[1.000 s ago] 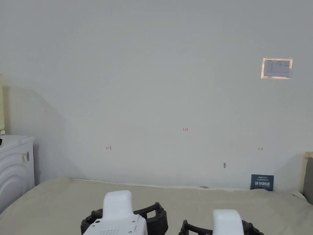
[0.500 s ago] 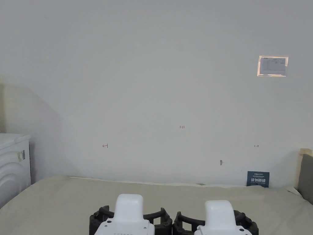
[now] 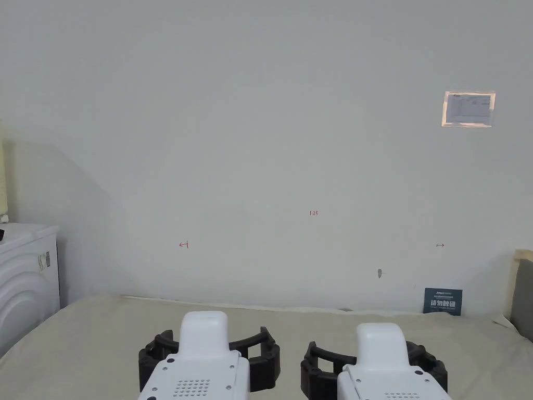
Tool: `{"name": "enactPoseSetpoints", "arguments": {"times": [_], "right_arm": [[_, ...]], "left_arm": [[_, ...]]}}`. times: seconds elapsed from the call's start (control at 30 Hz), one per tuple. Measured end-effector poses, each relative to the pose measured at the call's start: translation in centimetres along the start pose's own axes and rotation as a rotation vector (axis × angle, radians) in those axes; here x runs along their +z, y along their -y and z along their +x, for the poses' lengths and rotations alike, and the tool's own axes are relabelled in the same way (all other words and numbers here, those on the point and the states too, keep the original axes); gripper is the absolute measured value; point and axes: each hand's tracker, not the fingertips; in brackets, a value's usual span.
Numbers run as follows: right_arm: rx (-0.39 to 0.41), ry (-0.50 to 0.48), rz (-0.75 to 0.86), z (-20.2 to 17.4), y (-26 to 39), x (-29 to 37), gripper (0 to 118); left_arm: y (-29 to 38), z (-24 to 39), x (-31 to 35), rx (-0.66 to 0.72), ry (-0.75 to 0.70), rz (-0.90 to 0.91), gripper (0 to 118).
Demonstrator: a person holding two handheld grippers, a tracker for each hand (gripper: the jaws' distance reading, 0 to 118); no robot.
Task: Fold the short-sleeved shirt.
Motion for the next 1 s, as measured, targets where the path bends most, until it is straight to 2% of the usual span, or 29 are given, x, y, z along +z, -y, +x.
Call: {"name": "enactPoseSetpoints", "arguments": {"times": [0.73, 0.87, 1.0], "right_arm": [[-0.022, 0.003, 0.055, 0.3, -0.7, 2.2, 118], [0.062, 0.081, 0.074, 0.0, -0.7, 2.5, 118], [0.018, 0.049, 0.088, 0.5, -0.7, 3.1, 118]], "left_arm": [[-1.4, -0.6, 2.1, 0.005, -0.011, 0.031, 118], [-1.3, -0.6, 2.1, 0.005, -0.017, 0.023, 118], [-1.3, -0.5, 2.1, 0.006, -0.024, 0.013, 118]]}}
